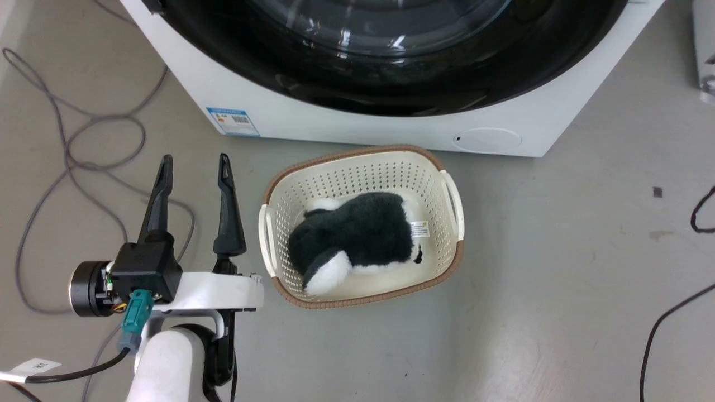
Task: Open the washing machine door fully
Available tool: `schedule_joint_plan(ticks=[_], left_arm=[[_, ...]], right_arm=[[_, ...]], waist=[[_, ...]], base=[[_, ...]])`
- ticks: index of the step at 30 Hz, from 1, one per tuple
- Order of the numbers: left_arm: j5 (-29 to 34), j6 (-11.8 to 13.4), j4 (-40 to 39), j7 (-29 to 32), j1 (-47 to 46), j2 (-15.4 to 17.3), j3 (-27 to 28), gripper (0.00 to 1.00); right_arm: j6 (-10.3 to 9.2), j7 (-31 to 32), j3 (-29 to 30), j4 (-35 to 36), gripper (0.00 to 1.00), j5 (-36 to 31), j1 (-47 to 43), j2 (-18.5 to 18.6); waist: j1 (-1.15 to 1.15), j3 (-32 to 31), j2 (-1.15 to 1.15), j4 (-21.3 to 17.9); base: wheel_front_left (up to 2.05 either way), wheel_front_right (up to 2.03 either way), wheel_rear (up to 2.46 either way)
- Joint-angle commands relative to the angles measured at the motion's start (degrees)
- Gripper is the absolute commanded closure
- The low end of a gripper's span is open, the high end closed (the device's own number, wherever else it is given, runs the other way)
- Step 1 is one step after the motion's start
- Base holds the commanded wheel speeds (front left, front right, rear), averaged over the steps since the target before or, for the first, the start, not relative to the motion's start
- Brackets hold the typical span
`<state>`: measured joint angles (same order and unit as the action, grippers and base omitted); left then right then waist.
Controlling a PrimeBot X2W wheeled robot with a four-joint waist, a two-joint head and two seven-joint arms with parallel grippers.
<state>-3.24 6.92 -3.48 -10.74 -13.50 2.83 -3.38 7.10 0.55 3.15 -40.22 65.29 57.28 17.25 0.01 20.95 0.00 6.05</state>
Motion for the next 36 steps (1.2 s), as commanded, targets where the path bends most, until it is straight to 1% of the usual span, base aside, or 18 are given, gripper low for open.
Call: schedule_joint_plan(ticks=[1,12,17,21,25,31,36], left_arm=[[-0.3,0.4,-0.2,-0.7,-1.4,0.0,-0.3,0.0],[-1.4,1.7,-0.2,-2.0,-3.6,0.0,-1.1,0.0],[-1.9,2.3,0.0,-2.6,-4.3,0.0,-1.4,0.0],[-2.2,2.7,0.1,-3.1,-4.6,0.0,-1.7,0.0],[-2.4,2.9,0.2,-3.5,-4.9,0.0,-1.9,0.0],[-2.6,3.1,0.4,-4.2,-5.6,0.0,-2.0,0.0],[-2.7,2.9,0.9,-4.3,-5.2,0.0,-1.8,0.0]], right_arm=[[0.3,0.5,-0.6,-1.3,1.0,1.5,2.5,0.6],[0.33,4.0,-5.5,-5.1,1.0,5.6,9.0,1.3],[0.35,5.0,-7.0,-6.4,1.0,8.3,10.5,1.8],[0.36,7.8,-8.8,-7.2,1.0,10.7,11.1,2.3],[0.37,8.8,-9.5,-7.9,1.0,12.8,11.7,2.8],[0.38,15.6,-12.3,-8.5,1.0,17.8,12.8,3.2],[0.39,21.7,-12.9,-6.9,1.0,20.9,10.9,3.2]], waist=[[-0.01,0.6,0.0,0.4],[-0.01,3.4,0.0,1.7],[-0.01,4.0,0.0,2.1],[-0.01,4.2,0.0,2.4],[-0.01,4.3,0.0,2.6],[-0.01,4.7,0.0,2.8],[-0.01,3.9,0.0,2.6]], base=[[0.0,0.0,0.0],[0.0,0.0,0.0],[0.0,0.0,0.0],[0.0,0.0,0.0],[0.0,0.0,0.0],[0.0,0.0,0.0],[0.0,0.0,0.0]])
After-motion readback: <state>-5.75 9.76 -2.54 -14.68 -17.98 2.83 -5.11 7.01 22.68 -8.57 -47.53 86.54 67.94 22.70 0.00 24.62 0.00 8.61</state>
